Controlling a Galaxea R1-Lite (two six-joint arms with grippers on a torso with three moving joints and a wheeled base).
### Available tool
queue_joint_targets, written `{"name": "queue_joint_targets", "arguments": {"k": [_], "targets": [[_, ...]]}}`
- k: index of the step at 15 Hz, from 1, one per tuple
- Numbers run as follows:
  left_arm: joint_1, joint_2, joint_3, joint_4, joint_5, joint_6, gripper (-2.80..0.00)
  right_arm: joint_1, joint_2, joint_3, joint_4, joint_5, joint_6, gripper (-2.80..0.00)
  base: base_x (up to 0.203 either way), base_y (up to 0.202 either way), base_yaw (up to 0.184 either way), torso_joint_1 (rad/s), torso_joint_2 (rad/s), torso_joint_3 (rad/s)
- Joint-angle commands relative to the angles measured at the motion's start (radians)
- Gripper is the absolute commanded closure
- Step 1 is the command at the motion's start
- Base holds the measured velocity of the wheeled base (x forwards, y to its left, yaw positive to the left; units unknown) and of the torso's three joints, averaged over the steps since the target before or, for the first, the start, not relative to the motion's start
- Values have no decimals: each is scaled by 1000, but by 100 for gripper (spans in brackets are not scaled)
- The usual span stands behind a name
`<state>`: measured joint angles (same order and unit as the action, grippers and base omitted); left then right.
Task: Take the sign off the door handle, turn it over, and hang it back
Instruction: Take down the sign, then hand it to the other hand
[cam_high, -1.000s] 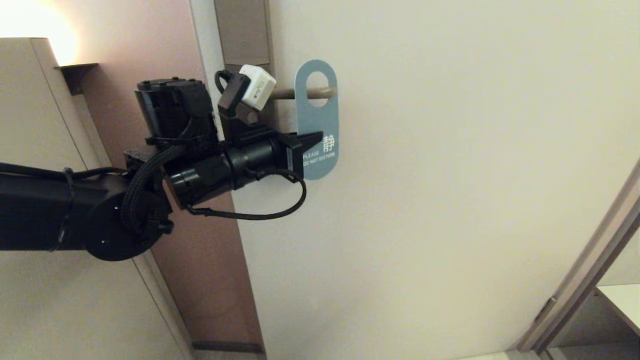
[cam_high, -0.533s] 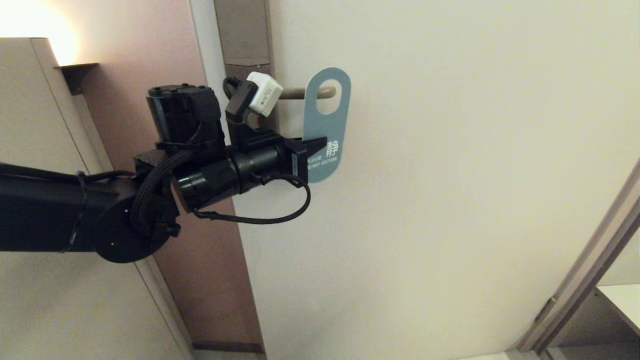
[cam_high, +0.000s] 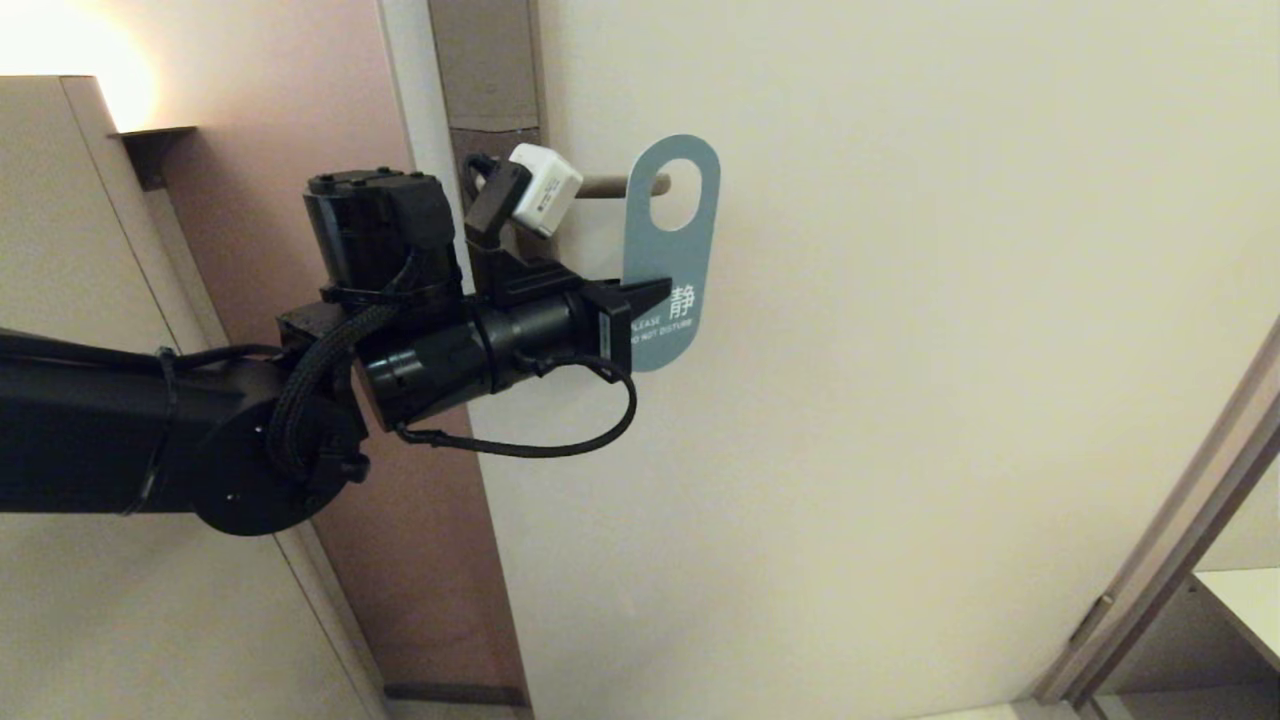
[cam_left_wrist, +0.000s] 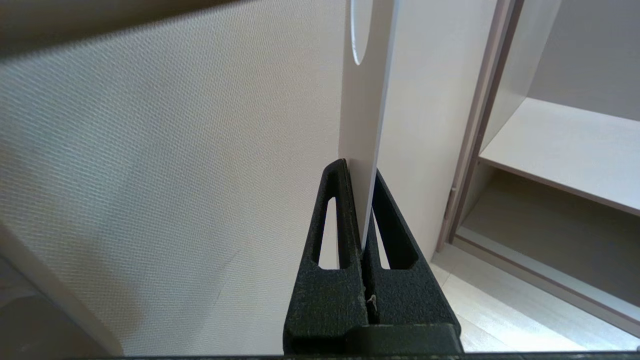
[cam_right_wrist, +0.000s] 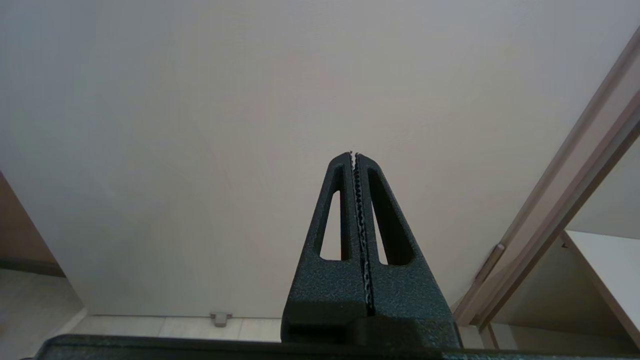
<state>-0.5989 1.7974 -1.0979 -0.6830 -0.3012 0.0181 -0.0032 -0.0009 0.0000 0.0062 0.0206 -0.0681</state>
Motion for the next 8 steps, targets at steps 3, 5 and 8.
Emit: {"name": "queue_joint_targets", "arguments": {"k": [3,5,8], "targets": [[-16,-50,33,-3,-3,0,0,0,1,0,0,1,-1,0,0,0,0,0,0,0],[-37,-91,87,-4,-3,0,0,0,1,0,0,1,-1,0,0,0,0,0,0,0],[-65,-153,150,-3,-3,0,0,0,1,0,0,1,0,0,0,0,0,0,0,0]]}}
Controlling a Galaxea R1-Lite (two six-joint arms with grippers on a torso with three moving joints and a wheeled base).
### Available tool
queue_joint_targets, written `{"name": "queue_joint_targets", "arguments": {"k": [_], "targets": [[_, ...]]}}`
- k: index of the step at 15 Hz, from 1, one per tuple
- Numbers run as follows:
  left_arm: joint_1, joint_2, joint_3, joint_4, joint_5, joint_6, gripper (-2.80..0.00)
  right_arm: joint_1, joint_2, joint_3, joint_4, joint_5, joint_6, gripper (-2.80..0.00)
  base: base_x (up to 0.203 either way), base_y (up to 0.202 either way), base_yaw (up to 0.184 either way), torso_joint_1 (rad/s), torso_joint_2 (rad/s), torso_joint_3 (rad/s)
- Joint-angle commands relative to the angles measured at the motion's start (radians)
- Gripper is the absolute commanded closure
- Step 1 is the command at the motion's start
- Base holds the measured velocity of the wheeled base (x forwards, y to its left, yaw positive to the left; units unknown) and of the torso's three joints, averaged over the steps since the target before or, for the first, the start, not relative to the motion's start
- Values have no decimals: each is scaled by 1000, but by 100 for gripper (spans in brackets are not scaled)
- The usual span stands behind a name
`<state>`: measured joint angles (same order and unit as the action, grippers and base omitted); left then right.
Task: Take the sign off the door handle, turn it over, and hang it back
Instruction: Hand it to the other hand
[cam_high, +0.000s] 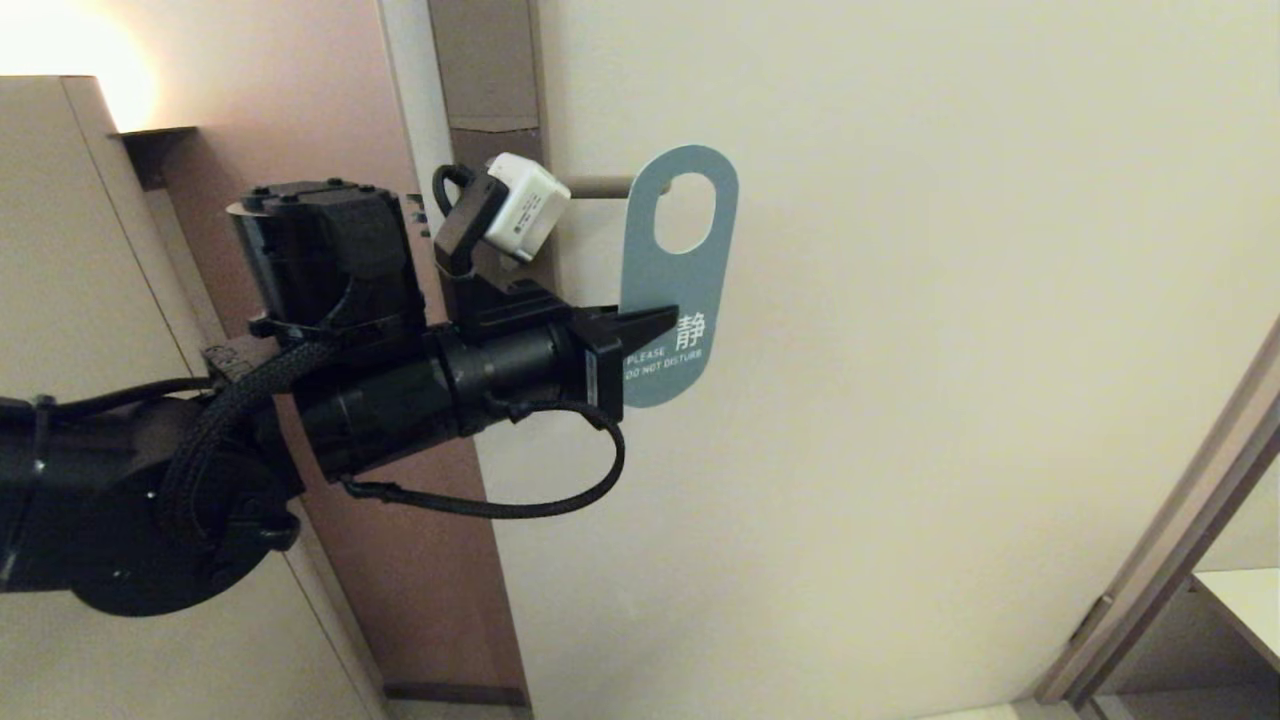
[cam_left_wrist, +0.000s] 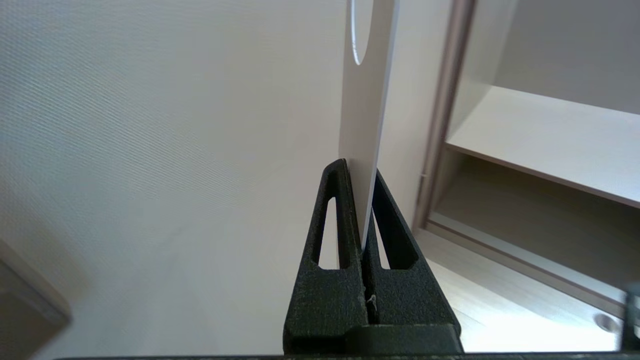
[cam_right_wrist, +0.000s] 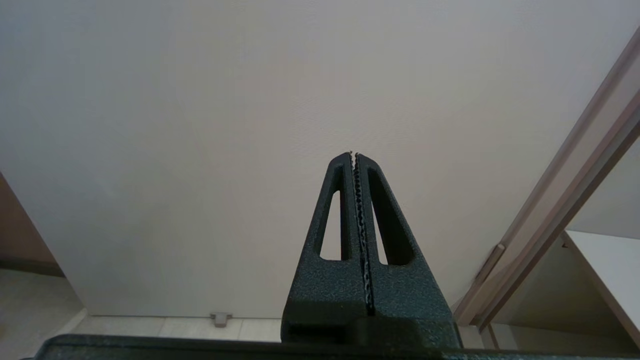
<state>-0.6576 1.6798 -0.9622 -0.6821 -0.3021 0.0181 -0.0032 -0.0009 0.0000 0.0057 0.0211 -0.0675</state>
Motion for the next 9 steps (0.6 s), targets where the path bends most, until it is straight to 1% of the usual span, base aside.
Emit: {"name": "queue_joint_targets", "arguments": {"k": [1,4,6,7,9], "targets": [[-13,-56,38,-4,-2,0,0,0,1,0,0,0,-2,0,0,0,0,0,0,0],[-17,-118,87,12,-12,0,0,0,1,0,0,0,-1,0,0,0,0,0,0,0],[-36,-147,91,55,-31,-5,0,0,1,0,0,0,0,0,0,0,0,0,0,0],[-39,-153,90,68,-70,-6,0,0,1,0,0,0,-2,0,0,0,0,0,0,0],[-37,-153,79,71,-168,-11,0,0,1,0,0,0,-2,0,0,0,0,0,0,0]]}}
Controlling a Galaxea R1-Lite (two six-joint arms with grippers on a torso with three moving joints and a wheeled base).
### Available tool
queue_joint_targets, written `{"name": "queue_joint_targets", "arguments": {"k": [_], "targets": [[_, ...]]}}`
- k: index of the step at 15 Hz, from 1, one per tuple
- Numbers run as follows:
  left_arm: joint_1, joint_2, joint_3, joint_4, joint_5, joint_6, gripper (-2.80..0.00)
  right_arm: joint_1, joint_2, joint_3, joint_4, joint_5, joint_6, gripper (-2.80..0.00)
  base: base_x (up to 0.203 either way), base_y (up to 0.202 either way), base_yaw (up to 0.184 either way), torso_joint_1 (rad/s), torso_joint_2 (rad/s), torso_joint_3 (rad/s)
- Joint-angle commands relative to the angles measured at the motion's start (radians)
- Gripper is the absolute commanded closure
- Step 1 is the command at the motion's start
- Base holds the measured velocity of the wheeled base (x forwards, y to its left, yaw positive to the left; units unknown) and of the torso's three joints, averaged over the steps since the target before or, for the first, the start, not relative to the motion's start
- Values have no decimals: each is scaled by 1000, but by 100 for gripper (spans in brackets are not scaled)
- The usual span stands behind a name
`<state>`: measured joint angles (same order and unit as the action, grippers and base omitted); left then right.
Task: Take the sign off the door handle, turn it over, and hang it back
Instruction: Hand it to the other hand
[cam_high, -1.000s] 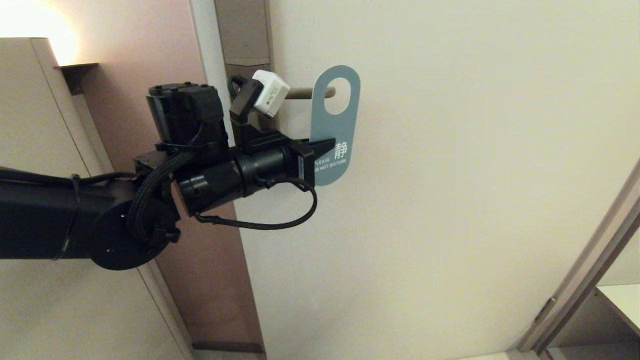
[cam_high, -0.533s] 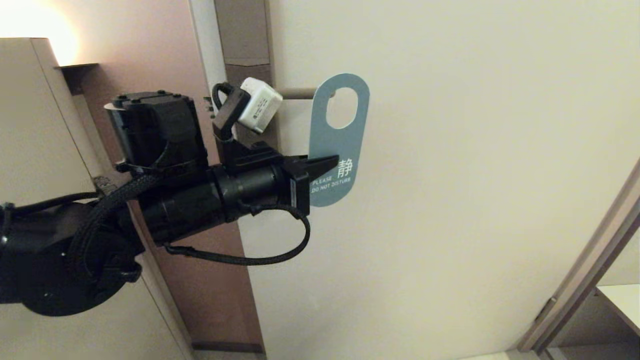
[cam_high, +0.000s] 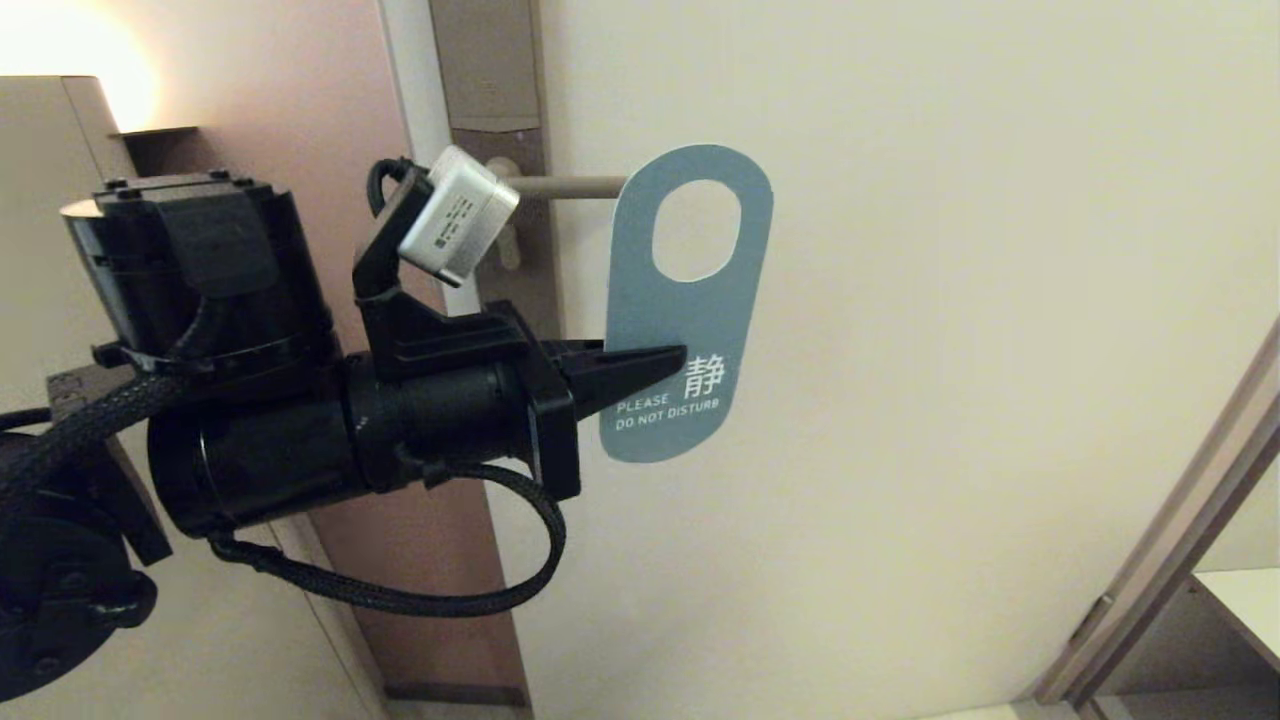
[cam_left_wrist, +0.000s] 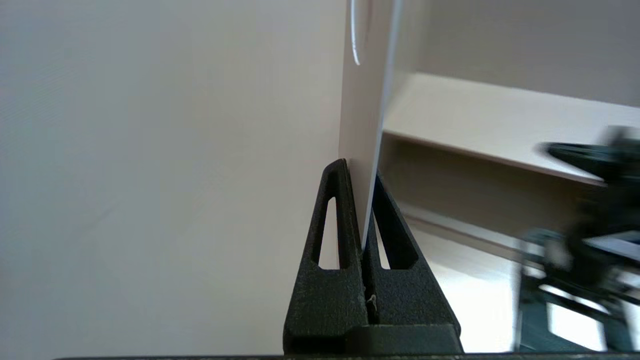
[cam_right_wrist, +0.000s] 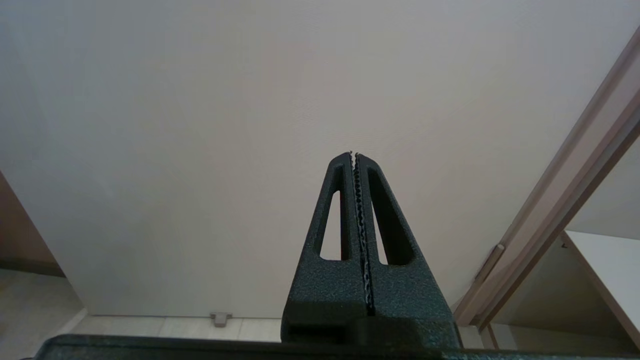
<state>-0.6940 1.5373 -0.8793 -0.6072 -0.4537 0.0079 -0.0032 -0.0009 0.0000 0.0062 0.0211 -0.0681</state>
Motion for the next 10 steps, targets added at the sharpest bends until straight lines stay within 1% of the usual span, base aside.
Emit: {"name": "queue_joint_targets", "arguments": {"k": [1,2,4,5,7,8,10], "targets": [[-2,-4,-16,-3,-33,-4,0,0,1,0,0,0,-1,0,0,0,0,0,0,0],[-4,2,-24,-3,-58,-18,0,0,1,0,0,0,0,0,0,0,0,0,0,0],[-1,6,-48,-3,-129,-104,0,0,1,0,0,0,-1,0,0,0,0,0,0,0],[-1,18,-69,-3,-143,-132,0,0,1,0,0,0,-1,0,0,0,0,0,0,0],[-3,57,-106,-3,-154,-151,0,0,1,0,0,0,-1,0,0,0,0,0,0,0],[-4,75,-126,-3,-174,-155,0,0,1,0,0,0,-1,0,0,0,0,0,0,0],[-4,105,-153,-3,-238,-178,0,0,1,0,0,0,-1,0,0,0,0,0,0,0]]}}
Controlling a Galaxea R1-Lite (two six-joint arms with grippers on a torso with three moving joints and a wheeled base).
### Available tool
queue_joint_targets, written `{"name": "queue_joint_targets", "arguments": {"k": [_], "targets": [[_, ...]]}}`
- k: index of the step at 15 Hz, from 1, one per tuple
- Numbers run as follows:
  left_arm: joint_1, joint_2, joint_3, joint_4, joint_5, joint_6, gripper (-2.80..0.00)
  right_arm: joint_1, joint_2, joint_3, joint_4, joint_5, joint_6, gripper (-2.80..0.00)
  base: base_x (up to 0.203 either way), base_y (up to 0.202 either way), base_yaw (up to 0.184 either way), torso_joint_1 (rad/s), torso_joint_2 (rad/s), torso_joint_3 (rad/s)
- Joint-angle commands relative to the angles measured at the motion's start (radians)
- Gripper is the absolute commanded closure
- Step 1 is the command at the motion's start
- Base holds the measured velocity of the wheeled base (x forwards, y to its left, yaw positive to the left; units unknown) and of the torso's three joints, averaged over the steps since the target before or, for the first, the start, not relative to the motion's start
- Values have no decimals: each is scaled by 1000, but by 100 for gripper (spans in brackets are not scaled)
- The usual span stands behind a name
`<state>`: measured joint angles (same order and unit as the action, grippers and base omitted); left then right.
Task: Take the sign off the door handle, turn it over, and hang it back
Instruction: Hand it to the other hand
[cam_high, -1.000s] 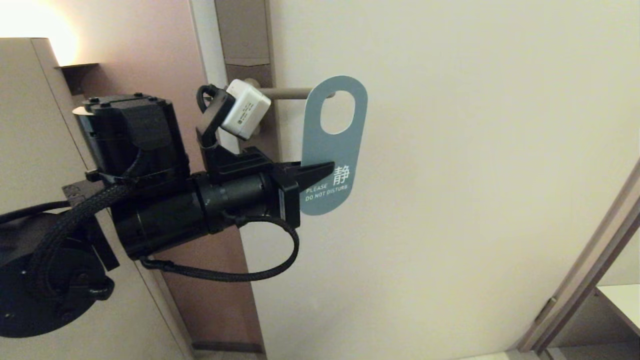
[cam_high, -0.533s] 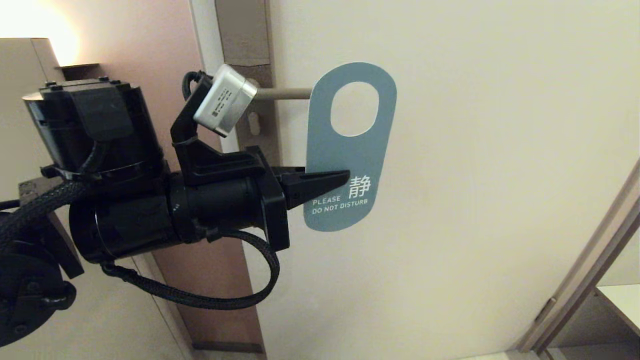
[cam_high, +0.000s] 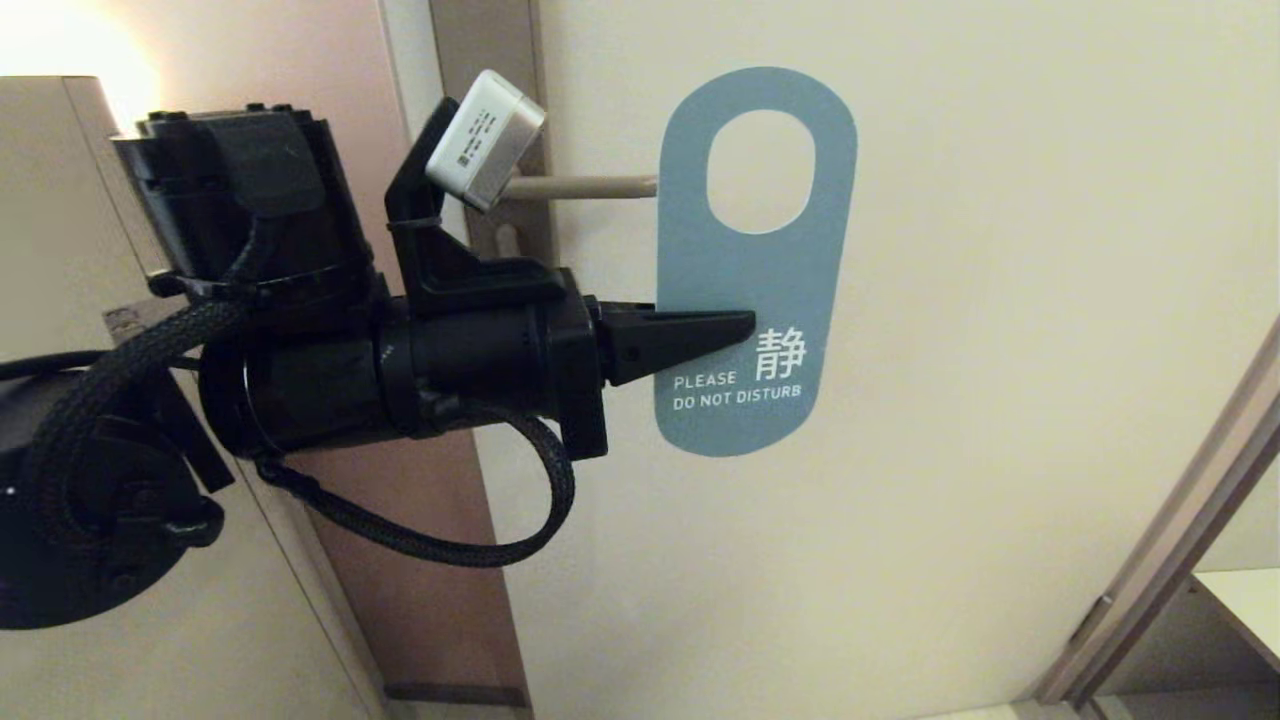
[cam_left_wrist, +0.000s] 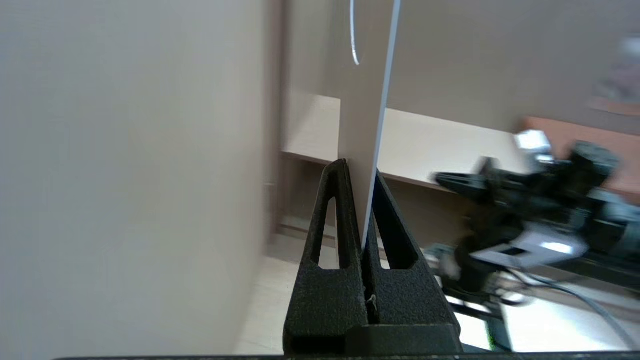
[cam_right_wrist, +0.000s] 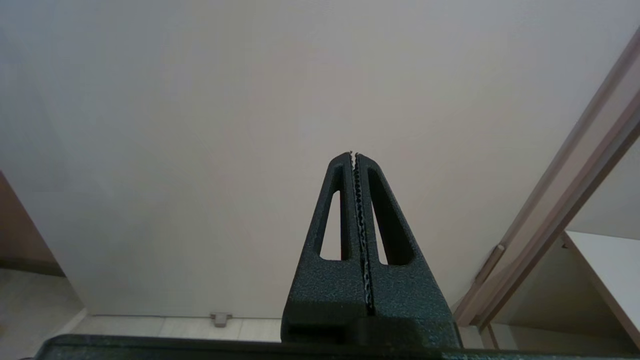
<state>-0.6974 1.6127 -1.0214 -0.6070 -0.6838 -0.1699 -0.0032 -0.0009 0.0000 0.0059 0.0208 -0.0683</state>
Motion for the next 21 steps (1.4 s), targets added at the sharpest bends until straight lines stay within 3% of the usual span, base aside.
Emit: {"name": "queue_joint_targets", "arguments": {"k": [1,4,7,12,21], "targets": [[-1,50,-32,-4,-42,-11,0,0,1,0,0,1,1,0,0,0,0,0,0,0],[1,118,-130,-3,-88,-28,0,0,1,0,0,1,0,0,0,0,0,0,0,0],[0,172,-205,-3,-112,-103,0,0,1,0,0,1,1,0,0,0,0,0,0,0],[-1,243,-247,-6,-230,-109,0,0,1,0,0,5,-14,0,0,0,0,0,0,0],[-39,265,-245,-9,-232,-109,0,0,1,0,0,4,-17,0,0,0,0,0,0,0]]}}
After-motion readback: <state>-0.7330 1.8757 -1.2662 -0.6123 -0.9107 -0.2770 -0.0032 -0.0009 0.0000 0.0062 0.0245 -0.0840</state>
